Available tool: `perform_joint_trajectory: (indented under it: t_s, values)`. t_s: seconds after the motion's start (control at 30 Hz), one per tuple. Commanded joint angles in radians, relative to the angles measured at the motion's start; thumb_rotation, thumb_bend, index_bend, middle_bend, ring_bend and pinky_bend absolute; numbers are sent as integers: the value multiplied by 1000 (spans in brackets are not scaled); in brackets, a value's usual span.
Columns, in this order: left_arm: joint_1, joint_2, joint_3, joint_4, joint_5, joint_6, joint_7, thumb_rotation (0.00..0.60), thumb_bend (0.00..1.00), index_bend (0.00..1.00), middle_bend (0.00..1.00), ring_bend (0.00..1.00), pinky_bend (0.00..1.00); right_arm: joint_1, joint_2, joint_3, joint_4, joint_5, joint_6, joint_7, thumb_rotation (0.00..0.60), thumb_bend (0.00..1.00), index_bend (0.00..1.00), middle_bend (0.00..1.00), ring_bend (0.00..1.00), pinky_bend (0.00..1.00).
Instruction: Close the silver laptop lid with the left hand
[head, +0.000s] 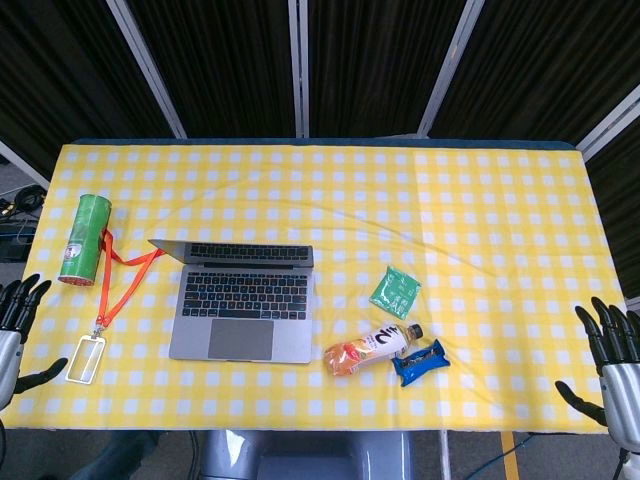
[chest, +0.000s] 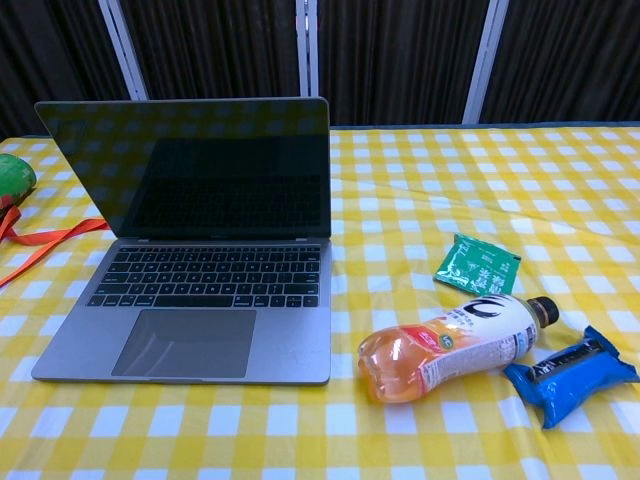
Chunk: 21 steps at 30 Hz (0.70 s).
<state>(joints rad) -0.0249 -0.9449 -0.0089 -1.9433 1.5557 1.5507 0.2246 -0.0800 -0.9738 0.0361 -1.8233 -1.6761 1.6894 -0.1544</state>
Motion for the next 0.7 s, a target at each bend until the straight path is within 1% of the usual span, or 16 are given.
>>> perform_joint_trajectory:
  t_s: [0.03, 0.23, 0.37, 0.4, 0.43, 0.47, 0.5, 0.53, 0.57, 0.6, 0.7]
  values:
    - [-1, 0, 0, 0, -1, -2, 0, 600, 0, 0, 0, 0, 0, 0, 0, 0, -1, -1, 0, 0, 600, 0, 0, 0, 0, 0]
    - [-5, 1, -1, -1, -7, -14, -8, 600, 0, 0, 0, 0, 0, 3, -1, -3, -2, 5, -13, -3, 600, 0, 0, 0, 0, 0]
    - [-40, 15, -5, -20, -18, -78, -64, 600, 1, 0, 0, 0, 0, 6, -2, -5, -8, 2, -19, -7, 600, 0, 0, 0, 0, 0]
    - [-57, 20, -10, -22, -17, -101, -81, 600, 10, 0, 0, 0, 0, 7, -3, -6, -8, 1, -20, -9, 600, 0, 0, 0, 0, 0]
    - [-78, 24, -18, -19, -14, -124, -98, 600, 41, 0, 0, 0, 0, 7, -3, -7, -8, 0, -23, -11, 600, 0, 0, 0, 0, 0]
    - [-108, 25, -36, -9, -6, -149, -118, 600, 107, 0, 0, 0, 0, 8, -3, -8, -8, 0, -25, -12, 600, 0, 0, 0, 0, 0]
    - [-123, 24, -45, -4, -4, -161, -126, 600, 211, 0, 0, 0, 0, 9, -4, -8, -8, 1, -26, -13, 600, 0, 0, 0, 0, 0]
    - [-146, 21, -60, 3, -1, -177, -138, 600, 294, 0, 0, 0, 0, 9, -4, -8, -8, 2, -28, -13, 600, 0, 0, 0, 0, 0]
    - [-181, 15, -85, 5, 6, -198, -152, 600, 428, 0, 0, 0, 0, 10, -4, -7, -7, 4, -29, -12, 600, 0, 0, 0, 0, 0]
    - [-204, 11, -100, 10, 0, -220, -162, 600, 520, 0, 0, 0, 0, 11, -4, -6, -6, 7, -30, -11, 600, 0, 0, 0, 0, 0]
    - [-247, 3, -127, 20, -14, -259, -176, 600, 845, 0, 0, 0, 0, 12, -4, -6, -5, 13, -34, -8, 600, 0, 0, 0, 0, 0]
